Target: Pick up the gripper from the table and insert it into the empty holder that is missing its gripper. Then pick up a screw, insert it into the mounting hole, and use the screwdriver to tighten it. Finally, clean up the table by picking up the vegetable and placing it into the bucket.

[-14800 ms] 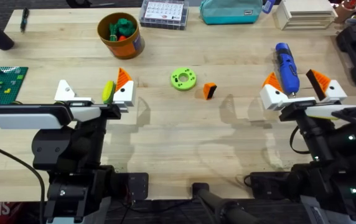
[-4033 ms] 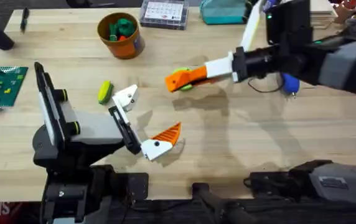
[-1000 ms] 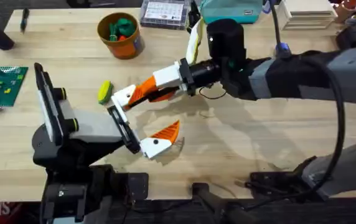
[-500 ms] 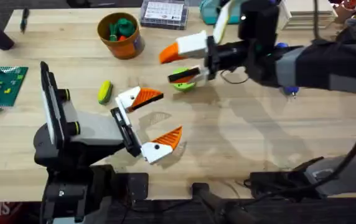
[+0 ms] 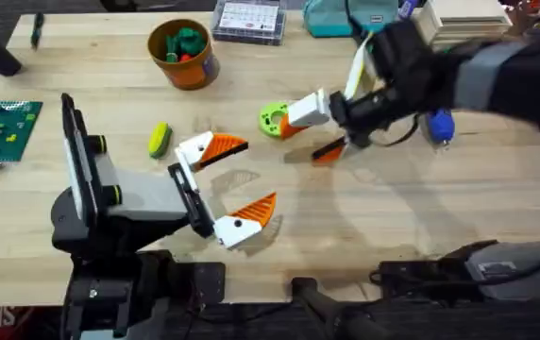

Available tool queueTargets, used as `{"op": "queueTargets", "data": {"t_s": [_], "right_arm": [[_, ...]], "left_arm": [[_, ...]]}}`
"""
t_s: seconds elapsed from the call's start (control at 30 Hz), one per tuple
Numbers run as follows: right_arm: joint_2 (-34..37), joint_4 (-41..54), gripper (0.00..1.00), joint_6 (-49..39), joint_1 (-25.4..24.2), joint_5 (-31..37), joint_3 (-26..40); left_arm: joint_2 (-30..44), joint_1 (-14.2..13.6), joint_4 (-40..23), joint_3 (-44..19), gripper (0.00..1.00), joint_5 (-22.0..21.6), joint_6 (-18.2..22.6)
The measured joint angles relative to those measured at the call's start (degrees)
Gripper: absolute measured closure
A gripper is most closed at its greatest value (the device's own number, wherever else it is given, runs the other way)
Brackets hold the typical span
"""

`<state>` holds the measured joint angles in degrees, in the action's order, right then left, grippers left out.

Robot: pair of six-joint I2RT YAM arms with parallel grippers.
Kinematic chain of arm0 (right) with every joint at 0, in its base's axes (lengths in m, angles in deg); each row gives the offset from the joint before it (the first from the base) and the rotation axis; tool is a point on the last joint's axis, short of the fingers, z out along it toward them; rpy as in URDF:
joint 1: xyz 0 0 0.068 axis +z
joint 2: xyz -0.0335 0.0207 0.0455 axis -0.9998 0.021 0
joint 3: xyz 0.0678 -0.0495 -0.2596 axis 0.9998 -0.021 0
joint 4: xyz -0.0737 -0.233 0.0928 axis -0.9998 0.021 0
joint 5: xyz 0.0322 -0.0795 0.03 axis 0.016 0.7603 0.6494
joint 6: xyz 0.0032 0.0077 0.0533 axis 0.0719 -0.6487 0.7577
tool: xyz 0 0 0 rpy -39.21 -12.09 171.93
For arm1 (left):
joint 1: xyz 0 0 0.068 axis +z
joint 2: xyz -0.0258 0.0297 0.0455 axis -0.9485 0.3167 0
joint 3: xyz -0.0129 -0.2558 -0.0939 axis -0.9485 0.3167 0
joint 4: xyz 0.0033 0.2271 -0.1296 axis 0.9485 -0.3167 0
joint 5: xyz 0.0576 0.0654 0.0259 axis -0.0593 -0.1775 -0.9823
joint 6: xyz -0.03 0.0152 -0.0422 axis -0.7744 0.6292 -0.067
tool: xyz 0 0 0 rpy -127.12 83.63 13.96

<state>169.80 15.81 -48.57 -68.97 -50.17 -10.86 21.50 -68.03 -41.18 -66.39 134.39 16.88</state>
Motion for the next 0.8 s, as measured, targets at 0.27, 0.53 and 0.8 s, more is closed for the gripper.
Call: {"op": "queueTargets", "data": {"t_s": [0.27,0.53,0.8], "right_arm": [[-3.2,7.9,0.006,-22.6,4.4,20.3,14.3],[-1.6,4.6,0.005,-40.4,10.9,28.0,14.5],[3.5,-1.0,0.007,-43.3,14.2,29.6,14.5]], "left_arm": [[0.0,0.0,0.0,0.0,0.005,-0.3,0.0],[0.0,0.0,0.7,0.0,0.006,-4.2,0.0],[0.0,0.0,1.1,0.0,0.006,-6.9,0.0]]}}
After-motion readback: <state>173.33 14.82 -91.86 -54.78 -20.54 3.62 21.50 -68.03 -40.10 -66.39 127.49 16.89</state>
